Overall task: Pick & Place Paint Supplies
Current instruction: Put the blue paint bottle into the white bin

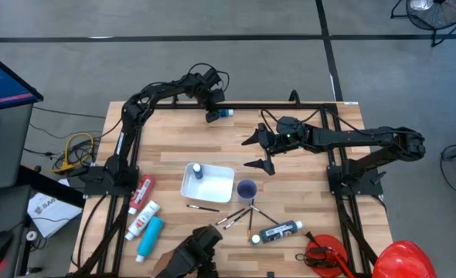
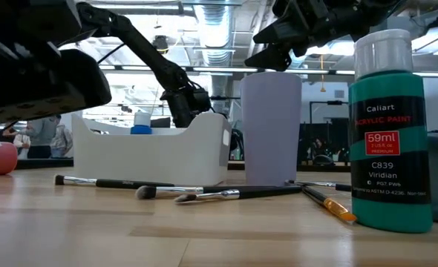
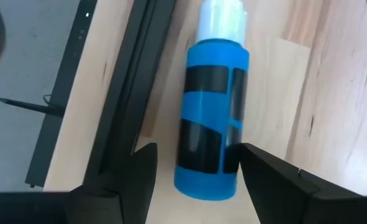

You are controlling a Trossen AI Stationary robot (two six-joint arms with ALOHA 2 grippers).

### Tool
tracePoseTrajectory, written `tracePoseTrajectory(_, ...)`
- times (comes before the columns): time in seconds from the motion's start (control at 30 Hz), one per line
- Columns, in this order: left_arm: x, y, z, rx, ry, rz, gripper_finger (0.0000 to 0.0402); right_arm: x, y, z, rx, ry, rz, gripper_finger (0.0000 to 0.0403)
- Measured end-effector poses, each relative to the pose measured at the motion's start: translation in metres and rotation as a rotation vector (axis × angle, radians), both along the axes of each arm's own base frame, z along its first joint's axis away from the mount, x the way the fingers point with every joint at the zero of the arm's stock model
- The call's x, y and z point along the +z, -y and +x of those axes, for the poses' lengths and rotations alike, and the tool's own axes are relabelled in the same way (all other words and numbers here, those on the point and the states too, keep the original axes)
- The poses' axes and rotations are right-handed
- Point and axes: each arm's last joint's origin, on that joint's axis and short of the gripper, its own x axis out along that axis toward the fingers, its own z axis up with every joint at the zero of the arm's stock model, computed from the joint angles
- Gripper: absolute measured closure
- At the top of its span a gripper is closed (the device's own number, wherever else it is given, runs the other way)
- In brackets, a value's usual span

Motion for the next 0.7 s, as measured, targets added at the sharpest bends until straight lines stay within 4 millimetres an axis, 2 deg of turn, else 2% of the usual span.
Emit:
tracePoseTrajectory(0.43,0.000,0.009,0.011,-0.021,0.006,0.018,0.0179,0.000,0.000,0.000,0.000,-0.001,0.000,0.0026)
tracePoseTrajectory(0.7,0.000,0.007,0.009,0.007,-0.050,0.078,0.0179,0.000,0.000,0.000,0.000,-0.001,0.000,0.0026)
